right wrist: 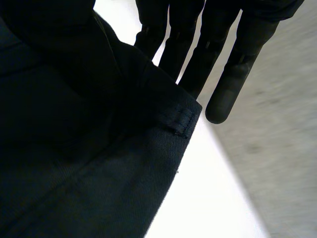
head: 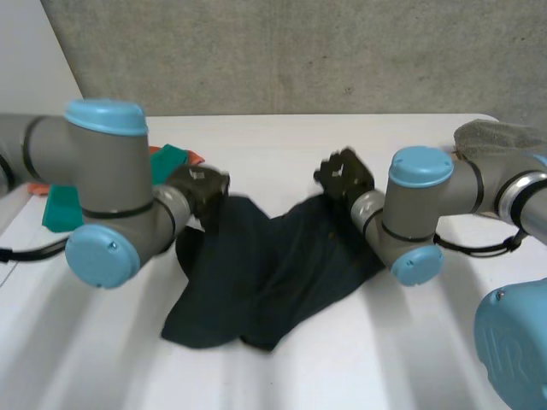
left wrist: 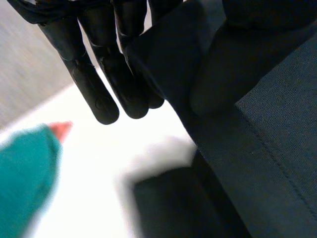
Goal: Fold the laundry.
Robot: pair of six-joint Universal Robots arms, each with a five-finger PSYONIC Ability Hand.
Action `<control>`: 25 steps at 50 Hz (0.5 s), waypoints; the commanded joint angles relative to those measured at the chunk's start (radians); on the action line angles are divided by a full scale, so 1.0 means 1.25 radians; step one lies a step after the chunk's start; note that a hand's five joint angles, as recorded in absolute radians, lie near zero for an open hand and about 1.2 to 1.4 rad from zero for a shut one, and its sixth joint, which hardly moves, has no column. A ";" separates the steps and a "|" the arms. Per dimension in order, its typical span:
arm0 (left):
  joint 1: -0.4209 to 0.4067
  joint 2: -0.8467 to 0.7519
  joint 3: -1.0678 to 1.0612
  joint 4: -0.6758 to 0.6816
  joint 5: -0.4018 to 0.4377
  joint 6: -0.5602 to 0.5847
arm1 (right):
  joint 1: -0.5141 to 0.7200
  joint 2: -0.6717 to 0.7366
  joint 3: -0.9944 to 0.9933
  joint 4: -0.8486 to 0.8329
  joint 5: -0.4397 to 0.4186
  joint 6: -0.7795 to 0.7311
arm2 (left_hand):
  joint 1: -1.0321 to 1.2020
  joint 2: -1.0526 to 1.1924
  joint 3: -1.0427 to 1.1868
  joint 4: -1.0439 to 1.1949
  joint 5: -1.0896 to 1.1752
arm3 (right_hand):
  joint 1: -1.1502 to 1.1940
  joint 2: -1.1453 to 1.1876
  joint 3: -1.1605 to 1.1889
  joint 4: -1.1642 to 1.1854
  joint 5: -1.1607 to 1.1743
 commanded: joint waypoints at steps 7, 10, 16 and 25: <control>0.066 0.053 0.262 0.511 -0.018 0.120 | -0.017 -0.204 -0.005 -0.536 0.152 0.176 | 0.187 0.161 0.167 0.158 0.193 | 0.247 0.174 0.173 0.162 0.223; 0.070 0.064 0.307 0.554 0.001 0.094 | -0.020 -0.248 0.000 -0.605 0.167 0.201 | 0.187 0.161 0.167 0.158 0.193 | 0.247 0.174 0.173 0.162 0.223; 0.075 0.095 0.295 0.556 -0.003 0.050 | -0.026 -0.309 0.015 -0.599 0.149 0.261 | 0.187 0.161 0.167 0.158 0.193 | 0.247 0.174 0.173 0.162 0.223; 0.109 0.188 -0.019 0.564 -0.021 -0.034 | -0.071 -0.350 0.187 -0.464 0.097 0.276 | 0.187 0.161 0.167 0.158 0.193 | 0.247 0.174 0.173 0.162 0.223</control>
